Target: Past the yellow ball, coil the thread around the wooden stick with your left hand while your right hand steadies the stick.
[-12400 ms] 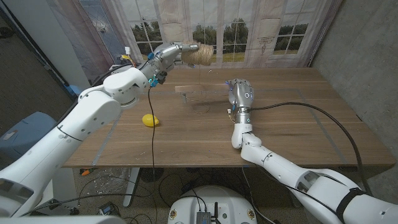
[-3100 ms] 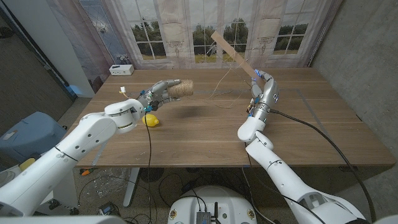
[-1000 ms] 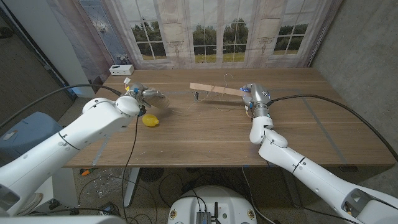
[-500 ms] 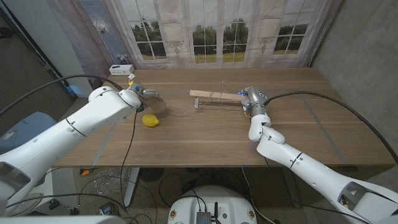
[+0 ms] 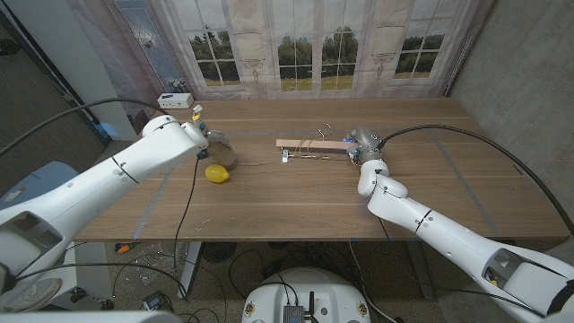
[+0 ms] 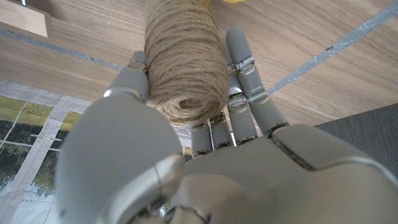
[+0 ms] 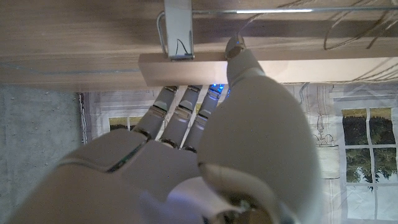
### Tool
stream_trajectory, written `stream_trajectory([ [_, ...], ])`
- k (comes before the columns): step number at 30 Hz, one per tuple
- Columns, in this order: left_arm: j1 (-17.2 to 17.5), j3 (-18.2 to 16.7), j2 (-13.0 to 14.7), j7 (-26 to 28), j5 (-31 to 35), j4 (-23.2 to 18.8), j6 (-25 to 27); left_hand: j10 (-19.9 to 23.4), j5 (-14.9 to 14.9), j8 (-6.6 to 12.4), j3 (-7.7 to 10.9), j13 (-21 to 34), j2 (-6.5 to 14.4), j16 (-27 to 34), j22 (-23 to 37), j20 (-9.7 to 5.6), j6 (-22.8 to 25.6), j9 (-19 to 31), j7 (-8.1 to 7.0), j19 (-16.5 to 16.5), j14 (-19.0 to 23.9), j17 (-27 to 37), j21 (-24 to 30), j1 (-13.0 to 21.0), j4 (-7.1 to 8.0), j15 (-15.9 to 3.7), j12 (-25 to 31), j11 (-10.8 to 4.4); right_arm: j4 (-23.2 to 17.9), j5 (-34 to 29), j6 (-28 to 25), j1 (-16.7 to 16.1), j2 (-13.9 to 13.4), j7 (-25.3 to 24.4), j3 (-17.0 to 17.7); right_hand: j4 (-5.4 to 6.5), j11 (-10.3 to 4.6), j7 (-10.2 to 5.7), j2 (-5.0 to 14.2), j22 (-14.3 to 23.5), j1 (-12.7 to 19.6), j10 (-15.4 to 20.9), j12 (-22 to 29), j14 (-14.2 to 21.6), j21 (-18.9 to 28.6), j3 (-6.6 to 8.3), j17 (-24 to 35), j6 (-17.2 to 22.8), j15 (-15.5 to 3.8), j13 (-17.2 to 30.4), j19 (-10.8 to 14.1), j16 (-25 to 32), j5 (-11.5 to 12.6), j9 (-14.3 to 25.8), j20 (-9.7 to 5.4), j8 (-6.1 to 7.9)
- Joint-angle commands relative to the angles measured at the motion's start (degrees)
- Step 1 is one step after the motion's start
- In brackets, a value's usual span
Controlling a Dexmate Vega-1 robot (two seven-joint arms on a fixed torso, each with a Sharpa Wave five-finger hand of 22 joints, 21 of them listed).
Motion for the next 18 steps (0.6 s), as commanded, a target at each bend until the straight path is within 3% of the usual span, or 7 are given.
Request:
stream_trajectory([
  [1, -4.61, 5.22, -1.03, -3.24, 3.61, 3.25, 2.32, 5.21, -0.08, -1.13, 4.16, 6.84, 10.76, -1.84, 0.0, -1.6, -0.73, -0.25, -2.0, -3.24, 5.3, -1.16, -0.27, 7.96, 2.39, -10.89, -1.73, -6.71, 1.3, 1.95, -3.08, 2.73, -0.1, 3.82, -2.01, 2.01, 0.88, -0.23, 4.11, -0.03, -0.4, -1.41, 4.27, -1.66, 0.42, 1.45, -0.84, -1.88, -7.65, 4.21, -0.66, -1.18, -0.24, 0.09, 0.29, -0.91],
  [3, -4.74, 5.22, -1.41, -3.31, 3.87, 3.59, 2.64, 3.77, -0.08, -1.92, 3.87, 6.12, 10.54, -2.7, -0.08, -0.21, -1.85, -0.51, -2.27, -5.47, 3.23, -1.63, -0.94, 7.32, 2.35, -10.64, -3.15, -6.59, 1.37, 2.34, -3.32, 2.93, -0.02, 3.93, -2.02, 2.52, 1.03, -0.23, 3.81, -0.07, -1.44, -2.82, 3.11, -2.95, 0.45, 1.38, -1.65, -3.98, -7.27, 3.63, -0.94, -2.0, -0.42, -0.09, 0.42, -1.9],
  [6, -5.01, 5.51, -1.44, -3.9, 4.21, 3.89, 2.48, 1.02, -0.03, -3.68, 3.47, 4.74, 10.07, -4.44, -0.12, 2.19, -4.78, -1.13, -2.69, -9.7, -2.02, -2.84, -2.29, 6.2, 2.22, -9.13, -6.22, -5.93, 1.56, 2.78, -3.12, 3.05, 0.05, 3.59, -2.0, 2.77, 1.52, -1.02, 3.43, -0.15, -2.49, -8.08, -0.29, -4.91, 0.5, 1.58, -2.8, -7.8, -7.18, 2.55, -1.41, -2.66, -0.49, -0.58, 0.71, -3.6],
  [8, -5.18, 5.7, -1.65, -3.97, 4.55, 4.1, 2.77, -1.0, 0.0, -4.64, 3.18, 3.83, 9.62, -5.45, -0.1, 3.96, -6.83, -1.69, -2.8, -12.9, -6.86, -3.76, -3.38, 5.68, 1.95, -7.52, -8.59, -5.46, 1.63, 3.07, -2.94, 3.22, -0.08, 3.74, -2.1, 3.05, 1.61, -0.95, 3.06, -0.18, -3.36, -10.11, -1.68, -6.0, 0.44, 1.39, -3.29, -9.18, -6.77, 2.15, -1.77, -2.91, -0.53, -0.78, 0.84, -4.05],
  [11, -5.11, 5.68, -1.6, -4.28, 4.84, 4.23, 2.3, -4.51, 0.04, -5.65, 2.72, 2.64, 9.07, -5.99, -0.08, 6.55, -10.64, -2.62, -3.12, -18.18, -14.42, -5.39, -5.23, 5.18, 1.78, -5.63, -12.37, -4.61, 1.74, 3.62, -3.0, 3.46, -0.06, 3.96, -2.1, 3.44, 1.91, -1.58, 2.08, -0.27, -5.51, -15.12, -5.41, -9.51, 0.22, 0.9, -4.77, -15.27, -6.05, 1.07, -2.68, -3.39, -0.29, -1.33, 1.72, -5.2],
  [14, -5.12, 5.83, -1.45, -4.57, 5.23, 4.21, 1.9, -8.35, -0.08, -6.38, 1.76, 1.8, 8.44, -6.06, -0.09, 8.67, -14.97, -3.47, -3.49, -22.65, -20.21, -6.47, -7.07, 4.67, 1.69, -3.86, -15.57, -3.97, 1.8, 4.08, -2.11, 3.6, -0.37, 4.1, -2.15, 3.83, 2.28, -1.57, 1.13, -0.35, -7.52, -18.85, -8.17, -11.75, -0.16, 0.25, -5.96, -19.3, -5.13, 0.38, -3.66, -3.35, -0.02, -1.67, 2.54, -5.31],
  [18, -5.15, 5.95, -1.57, -4.45, 5.93, 4.05, 2.18, -13.47, -0.23, -6.74, -0.06, 0.81, 8.06, -6.07, -0.07, 9.94, -20.05, -4.57, -3.91, -26.92, -27.24, -7.54, -9.03, 4.19, 1.81, -1.98, -19.28, -2.95, 1.87, 4.49, -1.13, 3.82, -0.69, 4.28, -2.24, 4.59, 2.57, -1.44, 0.28, -0.41, -10.01, -21.92, -10.46, -14.35, -0.72, -0.8, -6.62, -22.9, -4.3, -0.13, -4.91, -3.29, 0.13, -1.89, 3.27, -5.3],
])
